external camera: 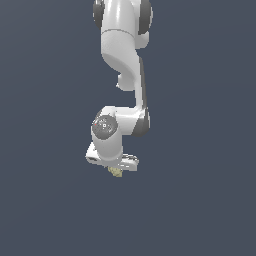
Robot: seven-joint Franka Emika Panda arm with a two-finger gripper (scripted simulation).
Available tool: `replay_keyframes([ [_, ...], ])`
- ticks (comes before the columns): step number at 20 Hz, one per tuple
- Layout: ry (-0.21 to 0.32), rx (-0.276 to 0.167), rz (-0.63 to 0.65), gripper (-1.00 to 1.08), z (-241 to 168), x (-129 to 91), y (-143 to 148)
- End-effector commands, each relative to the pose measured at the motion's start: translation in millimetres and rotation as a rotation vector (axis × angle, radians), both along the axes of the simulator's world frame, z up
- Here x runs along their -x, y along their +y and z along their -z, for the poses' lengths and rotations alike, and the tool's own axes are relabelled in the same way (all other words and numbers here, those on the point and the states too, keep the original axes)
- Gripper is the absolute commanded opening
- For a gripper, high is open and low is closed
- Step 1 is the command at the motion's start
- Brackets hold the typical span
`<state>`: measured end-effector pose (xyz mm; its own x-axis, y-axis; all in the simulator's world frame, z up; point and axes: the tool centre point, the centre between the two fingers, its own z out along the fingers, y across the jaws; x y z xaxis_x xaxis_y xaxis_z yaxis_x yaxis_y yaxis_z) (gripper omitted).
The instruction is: Pick up the object and move it to a goal position.
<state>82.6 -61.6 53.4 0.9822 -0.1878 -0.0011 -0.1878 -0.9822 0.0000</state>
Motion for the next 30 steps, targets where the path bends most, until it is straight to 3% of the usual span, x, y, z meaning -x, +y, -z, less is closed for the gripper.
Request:
replay_keyframes([
  [1,-0.001,0.000,0.000,-1.00,-8,4,-4],
  [10,-0.001,0.000,0.000,-1.00,-61,34,-32],
  [30,-0.001,-0.002,0.001,-1.00,-248,135,-127],
])
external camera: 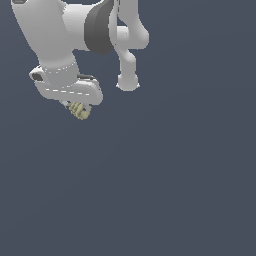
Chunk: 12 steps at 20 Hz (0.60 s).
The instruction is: Pick up the object and move it to a goal position.
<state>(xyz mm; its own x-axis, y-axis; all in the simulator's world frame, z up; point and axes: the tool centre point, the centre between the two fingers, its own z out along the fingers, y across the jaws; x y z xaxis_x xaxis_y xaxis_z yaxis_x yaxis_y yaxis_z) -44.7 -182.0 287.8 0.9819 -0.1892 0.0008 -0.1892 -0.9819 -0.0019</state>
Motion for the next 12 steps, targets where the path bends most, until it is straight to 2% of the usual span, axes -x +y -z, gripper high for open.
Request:
replay_keyframes([
  [1,0.001,-0.001,-0.001,-1.00,-21,12,-11],
  [6,0.001,0.000,-0.001,-1.00,-55,28,-29],
  [12,0.001,0.001,-0.001,-1.00,-75,36,-39],
])
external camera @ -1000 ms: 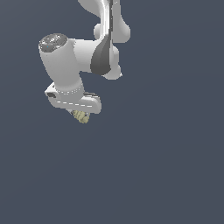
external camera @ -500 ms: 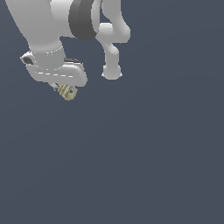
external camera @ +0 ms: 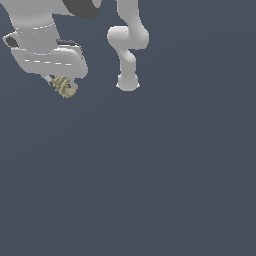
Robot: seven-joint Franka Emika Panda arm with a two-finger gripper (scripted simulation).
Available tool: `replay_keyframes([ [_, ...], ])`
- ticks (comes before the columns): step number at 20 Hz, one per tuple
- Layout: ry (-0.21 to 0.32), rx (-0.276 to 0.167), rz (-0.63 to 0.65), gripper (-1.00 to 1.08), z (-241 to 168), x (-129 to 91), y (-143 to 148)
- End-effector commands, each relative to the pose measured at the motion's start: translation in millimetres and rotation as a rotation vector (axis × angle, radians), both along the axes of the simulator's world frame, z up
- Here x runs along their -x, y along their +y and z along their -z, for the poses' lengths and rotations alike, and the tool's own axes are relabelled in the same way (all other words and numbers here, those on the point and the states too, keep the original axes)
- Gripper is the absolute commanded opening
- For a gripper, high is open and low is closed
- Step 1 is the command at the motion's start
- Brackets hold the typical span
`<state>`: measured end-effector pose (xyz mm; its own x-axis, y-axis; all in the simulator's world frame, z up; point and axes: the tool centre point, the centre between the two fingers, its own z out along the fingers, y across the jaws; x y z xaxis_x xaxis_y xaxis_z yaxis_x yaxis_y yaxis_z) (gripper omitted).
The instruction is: Pick up the object and move it to a goal position.
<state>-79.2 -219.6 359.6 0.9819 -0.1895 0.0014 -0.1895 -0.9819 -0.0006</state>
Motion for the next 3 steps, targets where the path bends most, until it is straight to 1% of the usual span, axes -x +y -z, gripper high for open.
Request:
replay_keyframes([
  [1,0.001,0.000,-0.001,-1.00,-4.9,1.9,-2.6],
  [3,0.001,0.000,-0.001,-1.00,-5.8,2.0,-3.3],
])
